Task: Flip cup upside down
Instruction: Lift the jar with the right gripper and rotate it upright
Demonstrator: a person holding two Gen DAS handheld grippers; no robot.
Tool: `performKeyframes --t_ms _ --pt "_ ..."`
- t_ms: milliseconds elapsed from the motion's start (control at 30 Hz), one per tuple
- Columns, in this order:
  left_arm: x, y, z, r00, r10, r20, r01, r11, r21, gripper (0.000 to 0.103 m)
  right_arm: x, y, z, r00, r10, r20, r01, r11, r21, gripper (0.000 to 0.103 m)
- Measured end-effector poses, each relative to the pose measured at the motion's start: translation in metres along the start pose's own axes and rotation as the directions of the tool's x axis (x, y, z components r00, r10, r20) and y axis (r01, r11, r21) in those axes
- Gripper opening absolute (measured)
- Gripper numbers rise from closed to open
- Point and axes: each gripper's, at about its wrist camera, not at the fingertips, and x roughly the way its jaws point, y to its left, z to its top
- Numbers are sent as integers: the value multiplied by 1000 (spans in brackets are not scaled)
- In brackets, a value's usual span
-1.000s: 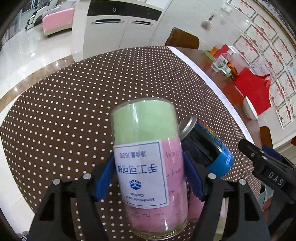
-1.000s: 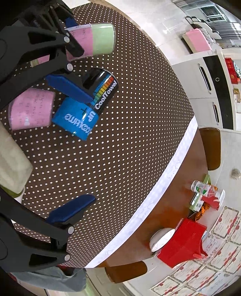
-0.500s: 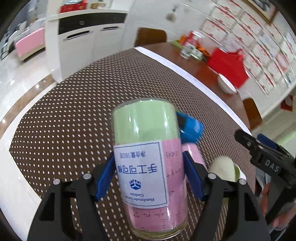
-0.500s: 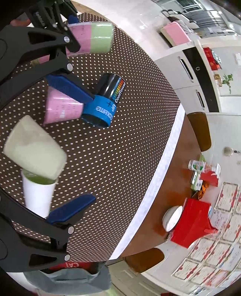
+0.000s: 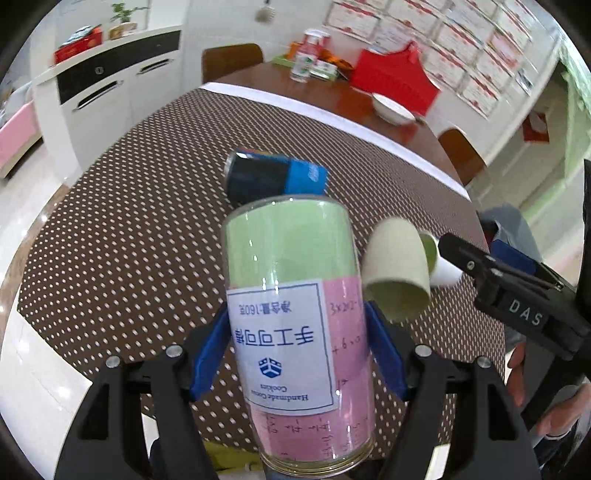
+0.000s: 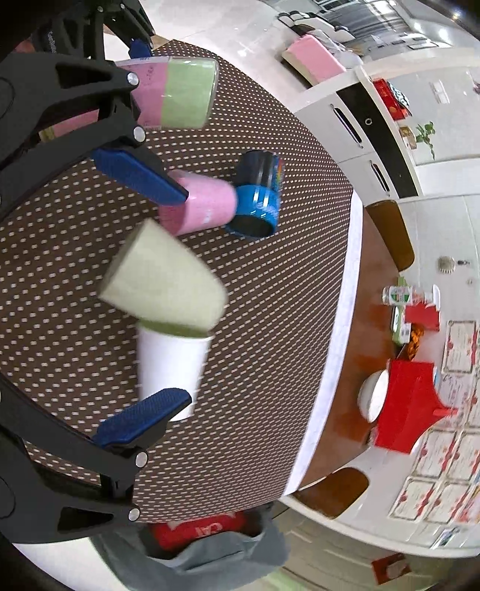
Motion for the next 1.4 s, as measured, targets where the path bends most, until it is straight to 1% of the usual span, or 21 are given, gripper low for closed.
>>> performKeyframes --t_ms 133,233,333,500,600,700,800,833,1133,1167,1267,1400 --pt "13 -14 -12 998 -9 -54 12 998 54 70 -8 -15 -29 1000 -6 -4 7 998 64 97" --pt "24 -20 -16 995 -13 -96 21 997 79 70 -9 -24 -50 1000 -9 -25 11 994 105 97" --pt "33 -24 -20 993 -6 -120 18 995 100 70 -6 -32 -67 999 -6 -49 14 989 150 97" --pt "51 -37 -25 985 9 -170 16 989 147 70 2 -37 -90 996 34 -81 -16 976 218 97" --pt "62 -43 -26 982 17 -186 15 986 167 70 10 -41 -101 994 40 -102 -14 969 245 97" --pt "70 -47 -28 981 26 -193 9 983 182 71 18 -46 -106 990 58 -125 -21 961 274 97" --pt "82 -51 -28 971 57 -233 -15 984 178 71 23 -50 -109 988 62 -139 -20 958 287 97" --pt "85 -52 -28 970 53 -238 -12 985 170 71 25 -51 -109 987 65 -144 -21 956 292 97" --pt "87 -60 -23 972 47 -228 1 979 203 71 22 -65 -111 987 82 -137 -33 944 327 97" --pt "84 -54 -21 972 48 -229 -1 980 201 71 21 -66 -111 987 83 -136 -35 944 327 97" --pt "79 -51 -20 974 51 -222 -9 983 183 71 20 -65 -109 987 83 -135 -36 947 320 97" --pt "71 -48 -17 980 50 -193 -17 986 169 71 18 -62 -108 987 97 -130 -52 948 315 97"
